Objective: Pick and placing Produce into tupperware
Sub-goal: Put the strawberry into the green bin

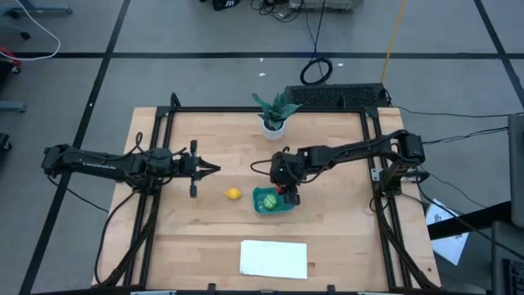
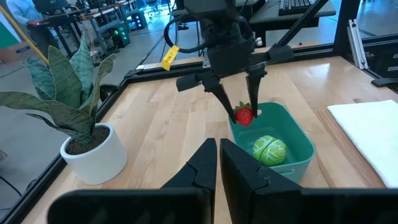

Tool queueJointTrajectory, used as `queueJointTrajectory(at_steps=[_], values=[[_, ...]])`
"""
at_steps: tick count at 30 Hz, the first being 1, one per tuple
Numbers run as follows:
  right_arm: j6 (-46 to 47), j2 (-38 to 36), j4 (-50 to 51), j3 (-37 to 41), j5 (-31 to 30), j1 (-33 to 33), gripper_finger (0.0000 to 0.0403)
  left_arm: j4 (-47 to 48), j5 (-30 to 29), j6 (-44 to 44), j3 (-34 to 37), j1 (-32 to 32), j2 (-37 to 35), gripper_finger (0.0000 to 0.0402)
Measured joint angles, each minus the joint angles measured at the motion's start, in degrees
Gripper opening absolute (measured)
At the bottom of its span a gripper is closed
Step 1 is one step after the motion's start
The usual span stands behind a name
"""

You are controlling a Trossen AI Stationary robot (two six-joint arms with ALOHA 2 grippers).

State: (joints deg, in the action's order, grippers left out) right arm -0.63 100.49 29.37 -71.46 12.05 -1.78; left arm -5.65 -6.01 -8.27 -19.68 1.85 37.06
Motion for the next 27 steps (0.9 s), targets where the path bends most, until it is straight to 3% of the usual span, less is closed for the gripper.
queueJointTrajectory(at_steps=[8,27], values=[[-6.36,1.09,0.90,0.07,0.08,1.69,0.0132,0.00,-0.01,0.00,0.00,0.00,0.00,0.0026],[-7.11,4.57,-0.36,0.05,0.39,1.89,0.0132,0.02,0.00,-0.04,0.00,-0.01,0.00,0.0026]])
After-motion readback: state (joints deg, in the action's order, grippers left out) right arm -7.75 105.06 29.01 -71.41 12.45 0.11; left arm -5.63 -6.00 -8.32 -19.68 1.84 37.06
